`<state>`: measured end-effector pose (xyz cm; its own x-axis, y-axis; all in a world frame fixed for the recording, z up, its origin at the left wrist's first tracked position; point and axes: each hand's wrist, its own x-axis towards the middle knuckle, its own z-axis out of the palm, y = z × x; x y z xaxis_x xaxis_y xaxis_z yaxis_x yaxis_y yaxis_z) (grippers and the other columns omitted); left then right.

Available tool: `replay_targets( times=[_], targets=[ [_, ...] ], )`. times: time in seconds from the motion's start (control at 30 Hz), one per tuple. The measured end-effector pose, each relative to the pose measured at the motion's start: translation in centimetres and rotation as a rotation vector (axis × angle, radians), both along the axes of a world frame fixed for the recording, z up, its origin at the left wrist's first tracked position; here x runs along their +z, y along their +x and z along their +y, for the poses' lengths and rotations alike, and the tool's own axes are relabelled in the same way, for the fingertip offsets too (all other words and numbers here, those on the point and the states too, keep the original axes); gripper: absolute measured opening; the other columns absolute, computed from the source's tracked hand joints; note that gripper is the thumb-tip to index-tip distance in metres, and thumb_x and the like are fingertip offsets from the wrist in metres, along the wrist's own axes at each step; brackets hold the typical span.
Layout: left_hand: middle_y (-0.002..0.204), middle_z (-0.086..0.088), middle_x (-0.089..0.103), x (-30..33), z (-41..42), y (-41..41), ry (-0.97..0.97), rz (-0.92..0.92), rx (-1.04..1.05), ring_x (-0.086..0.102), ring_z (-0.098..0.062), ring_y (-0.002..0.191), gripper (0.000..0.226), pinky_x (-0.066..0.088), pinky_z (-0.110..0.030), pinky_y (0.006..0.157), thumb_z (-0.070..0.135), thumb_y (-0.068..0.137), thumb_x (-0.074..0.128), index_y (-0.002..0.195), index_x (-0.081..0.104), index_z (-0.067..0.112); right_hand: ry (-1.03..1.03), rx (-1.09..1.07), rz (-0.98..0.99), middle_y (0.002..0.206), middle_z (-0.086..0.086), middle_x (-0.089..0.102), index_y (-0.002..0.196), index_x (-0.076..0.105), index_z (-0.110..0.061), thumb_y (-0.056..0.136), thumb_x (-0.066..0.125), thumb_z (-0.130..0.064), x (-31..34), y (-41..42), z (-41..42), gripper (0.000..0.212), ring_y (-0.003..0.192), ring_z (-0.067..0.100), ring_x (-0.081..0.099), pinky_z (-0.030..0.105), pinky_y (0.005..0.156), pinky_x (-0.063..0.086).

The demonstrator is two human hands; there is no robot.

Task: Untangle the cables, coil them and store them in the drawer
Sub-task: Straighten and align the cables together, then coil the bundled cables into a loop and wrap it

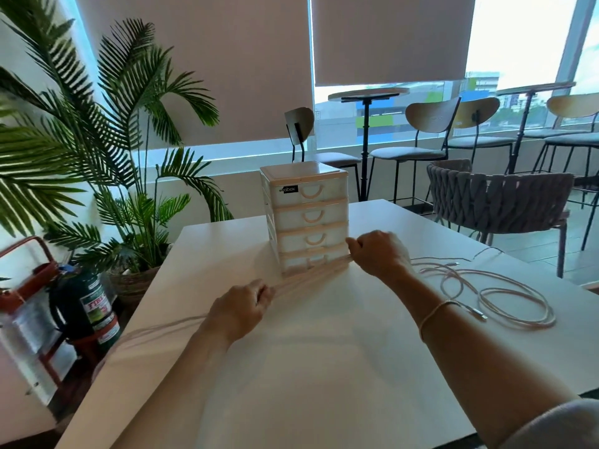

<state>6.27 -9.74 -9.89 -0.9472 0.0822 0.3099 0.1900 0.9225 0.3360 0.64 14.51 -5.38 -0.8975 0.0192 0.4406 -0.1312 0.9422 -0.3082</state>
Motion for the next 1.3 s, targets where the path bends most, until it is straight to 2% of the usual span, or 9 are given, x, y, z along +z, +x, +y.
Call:
replay_targets(
  times=[0.27, 0.5, 0.63, 0.73, 0.9, 1.0, 1.07, 1.17, 1.3],
  targets=[
    [0.096, -0.011, 0.065, 1.8, -5.6, 2.4, -0.176, 0.031, 0.085, 0.061, -0.031, 0.092, 0.026, 0.039, -0.034, 0.068, 0.042, 0.098, 0.024, 0.092, 0.038, 0.021, -0.014, -0.076, 0.098, 0.094, 0.015, 0.067, 0.089, 0.070, -0.008, 0.095, 0.036, -0.040, 2.7, 0.5, -0.5, 0.047, 0.090, 0.032, 0.060, 0.029, 0.066, 0.039],
    [0.119, -0.006, 0.064, 1.5, -12.4, 5.3, -0.156, -0.088, 0.234, 0.057, -0.025, 0.113, 0.049, 0.044, -0.035, 0.090, 0.050, 0.095, 0.024, 0.123, 0.056, 0.027, -0.092, -0.211, 0.117, 0.087, 0.017, 0.064, 0.089, 0.069, -0.004, 0.095, 0.035, -0.037, 3.0, 0.1, 3.2, 0.048, 0.083, 0.034, 0.058, 0.031, 0.066, 0.041],
    [0.097, -0.010, 0.068, 4.9, -12.2, 5.5, -0.132, 0.046, 0.210, 0.062, -0.026, 0.096, 0.055, 0.039, -0.031, 0.072, 0.052, 0.092, 0.024, 0.109, 0.063, 0.017, -0.164, -0.242, 0.072, 0.099, 0.020, 0.065, 0.097, 0.069, -0.004, 0.096, 0.036, -0.038, 2.2, 0.4, 4.9, 0.046, 0.093, 0.036, 0.059, 0.034, 0.072, 0.043],
    [0.073, -0.003, 0.060, 8.9, -10.4, 5.5, -0.247, 0.209, 0.197, 0.057, -0.021, 0.072, 0.055, 0.033, -0.028, 0.061, 0.050, 0.093, 0.025, 0.100, 0.062, 0.011, -0.144, -0.248, -0.194, 0.111, 0.018, 0.062, 0.105, 0.064, -0.004, 0.095, 0.040, -0.043, 1.5, 0.9, 5.8, 0.047, 0.101, 0.033, 0.057, 0.032, 0.076, 0.040],
    [0.076, -0.009, 0.058, 14.0, -5.3, 4.9, -0.248, 0.316, 0.093, 0.059, -0.028, 0.078, 0.059, 0.044, -0.032, 0.068, 0.052, 0.093, 0.023, 0.108, 0.060, 0.008, -0.005, -0.001, -0.216, 0.116, 0.018, 0.058, 0.120, 0.050, -0.004, 0.099, 0.030, -0.038, 4.9, 2.8, 0.6, 0.045, 0.103, 0.032, 0.056, 0.036, 0.079, 0.043],
    [0.100, -0.018, 0.063, 15.8, -1.1, 4.9, -0.217, 0.333, 0.047, 0.060, -0.032, 0.095, 0.051, 0.044, -0.035, 0.080, 0.045, 0.098, 0.025, 0.116, 0.057, 0.009, -0.325, 0.332, -0.154, 0.123, 0.019, 0.054, 0.130, 0.043, -0.007, 0.102, 0.026, -0.028, 9.3, 5.9, -6.2, 0.038, 0.110, 0.034, 0.055, 0.040, 0.093, 0.046],
    [0.106, -0.016, 0.063, 16.8, 0.9, 4.9, -0.235, 0.332, 0.037, 0.059, -0.031, 0.099, 0.052, 0.043, -0.035, 0.081, 0.045, 0.099, 0.023, 0.114, 0.057, 0.009, -0.494, 0.569, -0.268, 0.109, 0.020, 0.062, 0.115, 0.058, -0.005, 0.100, 0.023, -0.043, 11.4, 7.5, -9.2, 0.054, 0.098, 0.032, 0.061, 0.042, 0.091, 0.047],
    [0.102, -0.016, 0.063, 18.1, 1.6, 5.0, -0.154, 0.337, 0.021, 0.058, -0.031, 0.096, 0.052, 0.041, -0.034, 0.075, 0.044, 0.099, 0.023, 0.110, 0.057, 0.006, -0.674, 0.599, -0.350, 0.056, 0.006, 0.047, 0.066, 0.058, -0.009, 0.096, 0.023, -0.054, 13.4, 8.3, -9.9, 0.064, 0.045, 0.017, 0.041, 0.025, 0.048, 0.037],
    [0.087, -0.007, 0.058, 19.2, 2.0, 5.4, 0.078, 0.225, -0.085, 0.052, -0.022, 0.081, 0.040, 0.035, -0.028, 0.071, 0.037, 0.100, 0.030, 0.098, 0.056, 0.007, -0.672, 0.636, -0.336, 0.045, -0.006, 0.033, 0.058, 0.050, -0.014, 0.095, 0.038, -0.050, 14.8, 8.6, -8.1, 0.053, 0.037, 0.008, 0.023, 0.019, 0.041, 0.018]
  ],
)
